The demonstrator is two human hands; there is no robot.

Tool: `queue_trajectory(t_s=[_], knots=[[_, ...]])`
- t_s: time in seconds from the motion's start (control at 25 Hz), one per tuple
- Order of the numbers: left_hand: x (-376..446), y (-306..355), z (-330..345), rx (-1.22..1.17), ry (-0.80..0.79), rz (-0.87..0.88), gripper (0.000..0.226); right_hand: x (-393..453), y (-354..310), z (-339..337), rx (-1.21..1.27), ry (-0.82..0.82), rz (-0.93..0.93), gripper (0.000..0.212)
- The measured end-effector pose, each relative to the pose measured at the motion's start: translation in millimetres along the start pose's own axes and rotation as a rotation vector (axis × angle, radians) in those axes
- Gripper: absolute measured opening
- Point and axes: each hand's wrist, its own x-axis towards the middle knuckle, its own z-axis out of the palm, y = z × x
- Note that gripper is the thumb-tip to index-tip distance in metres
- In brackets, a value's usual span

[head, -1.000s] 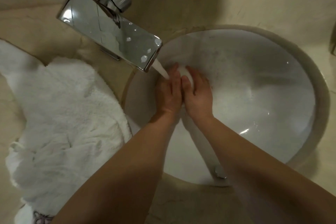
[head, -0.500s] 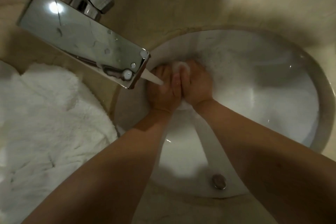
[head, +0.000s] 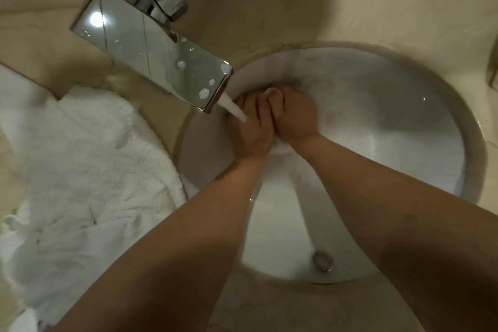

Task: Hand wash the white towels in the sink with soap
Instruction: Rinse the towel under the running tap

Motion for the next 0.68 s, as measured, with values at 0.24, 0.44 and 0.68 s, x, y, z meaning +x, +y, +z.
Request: queue_trajectory(t_s=[0.24,0.44,0.68], knots=[[5,26,-44,-0.344,-0.232,-0.676,0.031,-27,-18,-26,0.288,0.017,0.251,0.029],[7,37,-64,-0.383,-0.166,-0.626,0.028,-38,-42,-21,0.496,0.118,0.369,0.027],[1,38,-60,-0.060,0.182,-0.356,0.038,-39,-64,-25,0.488,-0.006,0.450,0.027]])
